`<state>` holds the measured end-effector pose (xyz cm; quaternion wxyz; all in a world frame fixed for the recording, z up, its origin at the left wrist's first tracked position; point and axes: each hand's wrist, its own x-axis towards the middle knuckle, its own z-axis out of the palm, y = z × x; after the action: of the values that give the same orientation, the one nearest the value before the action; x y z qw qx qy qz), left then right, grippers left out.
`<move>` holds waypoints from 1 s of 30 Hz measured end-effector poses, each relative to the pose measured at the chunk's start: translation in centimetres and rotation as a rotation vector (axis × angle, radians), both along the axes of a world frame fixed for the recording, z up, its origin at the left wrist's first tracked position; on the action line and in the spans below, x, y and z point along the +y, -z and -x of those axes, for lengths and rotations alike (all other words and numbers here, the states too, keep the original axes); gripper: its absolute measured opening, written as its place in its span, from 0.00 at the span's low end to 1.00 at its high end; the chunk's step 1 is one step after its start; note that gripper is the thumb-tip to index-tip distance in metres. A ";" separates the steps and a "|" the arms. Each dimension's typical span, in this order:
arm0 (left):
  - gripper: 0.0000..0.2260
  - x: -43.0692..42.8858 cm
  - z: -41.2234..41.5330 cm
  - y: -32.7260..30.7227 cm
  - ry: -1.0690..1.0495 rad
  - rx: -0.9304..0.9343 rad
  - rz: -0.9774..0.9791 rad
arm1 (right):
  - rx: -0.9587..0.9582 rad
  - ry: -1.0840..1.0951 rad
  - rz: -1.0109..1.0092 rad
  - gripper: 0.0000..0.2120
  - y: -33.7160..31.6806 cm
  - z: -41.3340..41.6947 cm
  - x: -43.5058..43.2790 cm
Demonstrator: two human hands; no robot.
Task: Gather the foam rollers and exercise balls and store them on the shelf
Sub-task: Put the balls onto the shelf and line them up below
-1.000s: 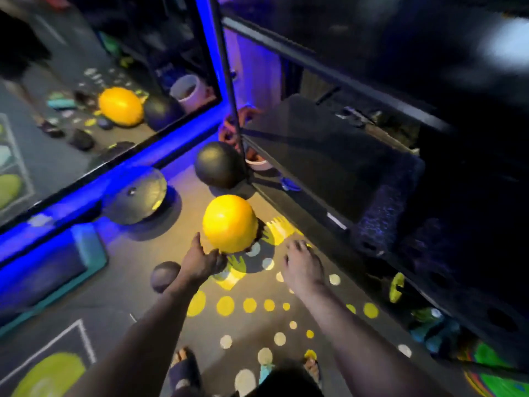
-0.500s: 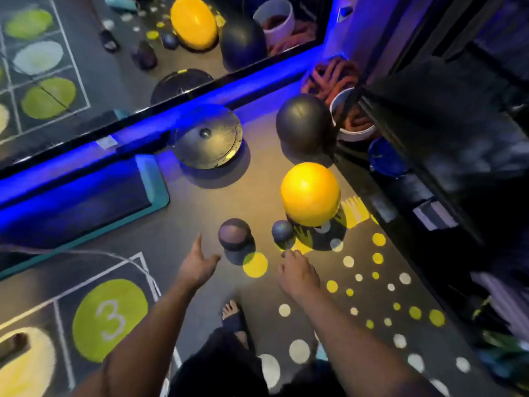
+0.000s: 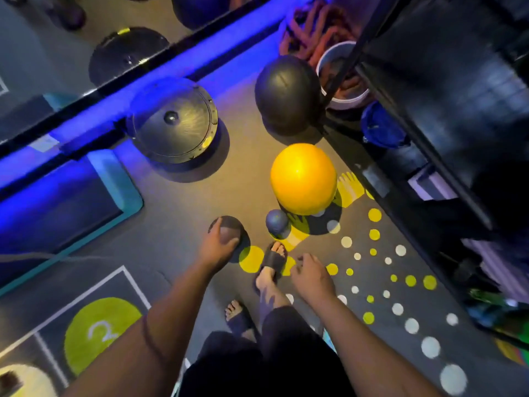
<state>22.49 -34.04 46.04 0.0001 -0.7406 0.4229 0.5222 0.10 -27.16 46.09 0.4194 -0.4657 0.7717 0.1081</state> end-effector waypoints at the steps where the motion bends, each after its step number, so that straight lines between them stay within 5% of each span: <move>1: 0.35 -0.9 -0.3 0.9 -0.004 -0.011 -0.026 | -0.014 -0.009 -0.027 0.18 1.5 -0.2 -1.2; 8: 0.39 -6.3 -4.5 14.0 -0.120 -0.056 -0.200 | -0.110 0.074 -0.199 0.20 16.4 -4.5 -10.0; 14: 0.46 -8.0 -11.7 42.1 -0.168 -0.220 -0.306 | -0.186 0.393 -0.263 0.16 34.7 -10.0 -12.4; 19: 0.52 -8.5 -16.9 62.8 -0.183 -0.336 -0.369 | -0.268 0.787 -0.232 0.27 52.0 -14.7 -11.9; 25: 0.49 -8.2 -12.7 59.1 -0.220 -0.298 -0.375 | -0.688 1.245 -0.193 0.48 66.4 -17.5 -6.8; 28: 0.44 -8.8 -11.2 54.6 -0.220 -0.222 -0.343 | -0.550 1.389 -0.164 0.48 59.1 -17.2 -8.3; 30: 0.39 -10.3 -9.0 48.8 -0.231 -0.071 -0.373 | -0.481 1.391 -0.092 0.36 50.1 -16.6 -10.6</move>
<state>31.44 -44.38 -2.75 0.0923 -0.7890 0.2312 0.5618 16.72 -37.75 -4.01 0.5679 0.1386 0.7700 -0.2556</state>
